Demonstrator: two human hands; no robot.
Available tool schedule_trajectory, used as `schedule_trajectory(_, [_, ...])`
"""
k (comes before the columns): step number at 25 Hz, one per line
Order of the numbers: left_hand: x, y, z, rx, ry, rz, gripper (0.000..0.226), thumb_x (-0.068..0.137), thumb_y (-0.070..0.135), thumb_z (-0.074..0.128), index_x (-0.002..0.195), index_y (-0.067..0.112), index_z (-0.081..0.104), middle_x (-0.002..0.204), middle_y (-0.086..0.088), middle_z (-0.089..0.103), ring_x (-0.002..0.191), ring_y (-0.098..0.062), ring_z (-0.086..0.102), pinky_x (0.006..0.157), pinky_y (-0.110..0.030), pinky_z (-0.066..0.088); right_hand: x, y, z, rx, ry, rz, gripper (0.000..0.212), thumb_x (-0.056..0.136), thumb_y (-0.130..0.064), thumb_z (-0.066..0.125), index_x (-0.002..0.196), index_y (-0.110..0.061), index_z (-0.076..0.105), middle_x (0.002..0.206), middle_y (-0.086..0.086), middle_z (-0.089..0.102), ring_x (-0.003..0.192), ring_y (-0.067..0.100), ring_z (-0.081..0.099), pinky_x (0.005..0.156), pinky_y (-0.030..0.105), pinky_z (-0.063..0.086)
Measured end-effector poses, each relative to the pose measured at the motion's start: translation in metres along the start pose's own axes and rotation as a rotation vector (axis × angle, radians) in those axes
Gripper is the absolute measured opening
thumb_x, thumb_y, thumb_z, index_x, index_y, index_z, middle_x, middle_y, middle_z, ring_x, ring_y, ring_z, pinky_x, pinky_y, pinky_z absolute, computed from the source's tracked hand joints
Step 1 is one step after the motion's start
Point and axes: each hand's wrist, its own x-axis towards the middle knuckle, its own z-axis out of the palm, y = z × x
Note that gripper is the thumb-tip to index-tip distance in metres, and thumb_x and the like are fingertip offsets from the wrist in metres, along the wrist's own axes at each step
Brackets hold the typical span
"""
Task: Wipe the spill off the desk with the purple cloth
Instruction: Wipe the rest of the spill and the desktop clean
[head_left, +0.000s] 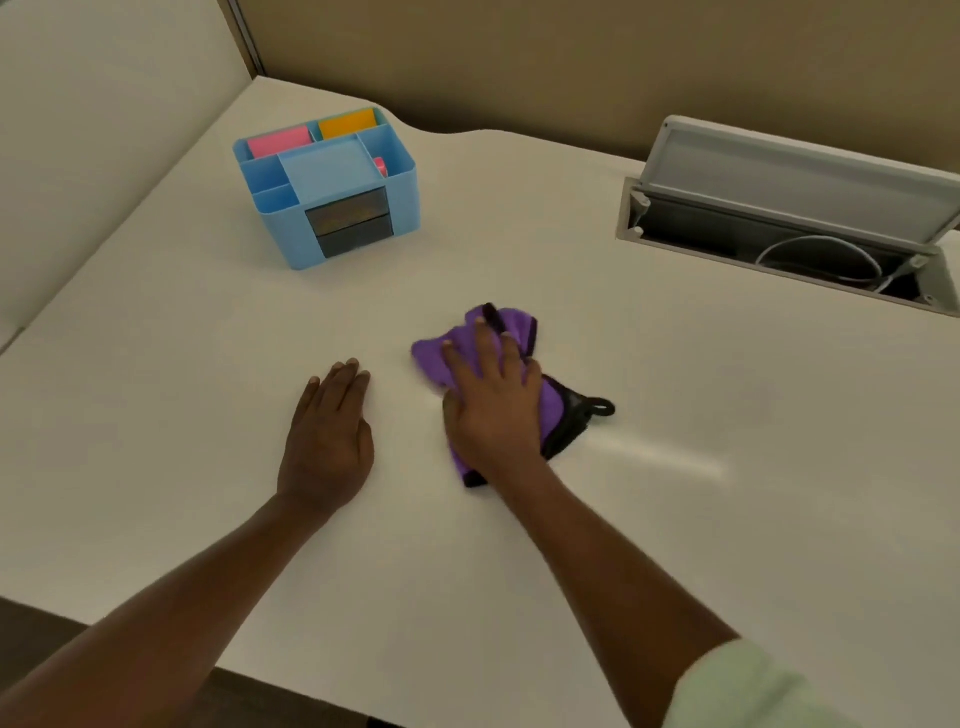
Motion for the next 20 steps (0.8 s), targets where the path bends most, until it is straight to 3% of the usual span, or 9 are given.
schedule_trajectory(2, [0.000,-0.002,0.000,0.010,-0.003,0.005,0.057,0.089,0.011,0.037,0.142,-0.004,0.050,0.152,-0.023,0.048,0.143,-0.038,0.045,0.123,-0.053,0.028,-0.075,0.005,0.015,0.013,-0.002,-0.151,0.062,0.095,-0.043,0.045,0.156,-0.040,0.034,0.174,0.000,0.010,0.157,0.034,0.017,0.121,0.058,0.018])
schedule_trajectory(4, [0.000,0.000,0.001,0.020,-0.005,-0.001,0.057,0.088,0.010,0.038,0.142,-0.005,0.050,0.152,-0.024,0.048,0.143,-0.039,0.045,0.123,-0.054,0.027,-0.116,0.048,0.003,0.017,0.006,-0.178,0.061,0.095,-0.045,0.045,0.155,-0.043,0.034,0.173,-0.004,0.011,0.156,0.032,0.020,0.119,0.055,0.020])
schedule_trajectory(6, [-0.001,0.002,0.001,0.051,-0.011,-0.006,0.057,0.088,0.012,0.036,0.141,-0.005,0.049,0.152,-0.025,0.047,0.143,-0.041,0.044,0.124,-0.054,0.025,-0.096,0.104,-0.020,-0.036,0.037,-0.065,0.057,0.097,-0.044,0.045,0.154,-0.042,0.039,0.173,-0.002,0.017,0.154,0.033,0.025,0.117,0.055,0.027])
schedule_trajectory(8, [-0.001,0.007,0.000,0.069,-0.022,0.000,0.058,0.089,0.014,0.035,0.141,-0.007,0.049,0.151,-0.027,0.047,0.142,-0.043,0.044,0.123,-0.053,0.024,-0.054,0.141,-0.046,-0.067,0.063,0.166,0.056,0.101,-0.043,0.043,0.156,-0.037,0.037,0.173,0.001,0.015,0.156,0.035,0.020,0.120,0.058,0.024])
schedule_trajectory(10, [0.000,0.009,-0.002,0.069,-0.020,-0.004,0.058,0.089,0.014,0.035,0.141,-0.007,0.049,0.151,-0.027,0.046,0.143,-0.043,0.043,0.124,-0.053,0.023,-0.028,0.129,-0.053,-0.024,0.062,0.301,0.058,0.102,-0.041,0.042,0.159,-0.034,0.033,0.173,0.005,0.013,0.157,0.037,0.016,0.122,0.059,0.019])
schedule_trajectory(13, [-0.002,0.004,-0.002,0.056,-0.014,0.005,0.058,0.089,0.014,0.034,0.142,-0.006,0.048,0.152,-0.027,0.046,0.144,-0.041,0.042,0.124,-0.051,0.021,-0.084,0.071,-0.021,-0.008,0.056,0.073,0.062,0.094,-0.037,0.051,0.155,-0.033,0.042,0.171,0.008,0.021,0.153,0.041,0.026,0.117,0.057,0.025])
schedule_trajectory(16, [-0.003,-0.002,0.002,0.050,0.004,0.036,0.058,0.089,0.014,0.035,0.141,-0.006,0.049,0.152,-0.027,0.046,0.142,-0.043,0.043,0.123,-0.051,0.022,-0.171,0.109,-0.020,-0.025,0.017,-0.112,0.063,0.094,-0.043,0.049,0.155,-0.042,0.036,0.172,-0.002,0.017,0.153,0.035,0.028,0.115,0.053,0.024])
schedule_trajectory(18, [-0.001,-0.001,0.004,0.039,0.017,0.035,0.057,0.089,0.015,0.035,0.141,-0.005,0.050,0.151,-0.028,0.046,0.141,-0.044,0.044,0.123,-0.050,0.021,-0.171,0.178,-0.047,-0.071,0.079,0.021,0.059,0.096,-0.042,0.049,0.154,-0.041,0.041,0.171,-0.001,0.022,0.152,0.034,0.032,0.112,0.053,0.033])
schedule_trajectory(20, [0.001,0.002,0.006,0.053,0.018,0.019,0.057,0.089,0.014,0.035,0.140,-0.007,0.049,0.151,-0.029,0.046,0.141,-0.045,0.043,0.123,-0.049,0.020,-0.140,0.229,-0.074,-0.124,0.106,0.303,0.055,0.100,-0.040,0.047,0.154,-0.035,0.043,0.171,0.003,0.023,0.153,0.037,0.029,0.114,0.055,0.033])
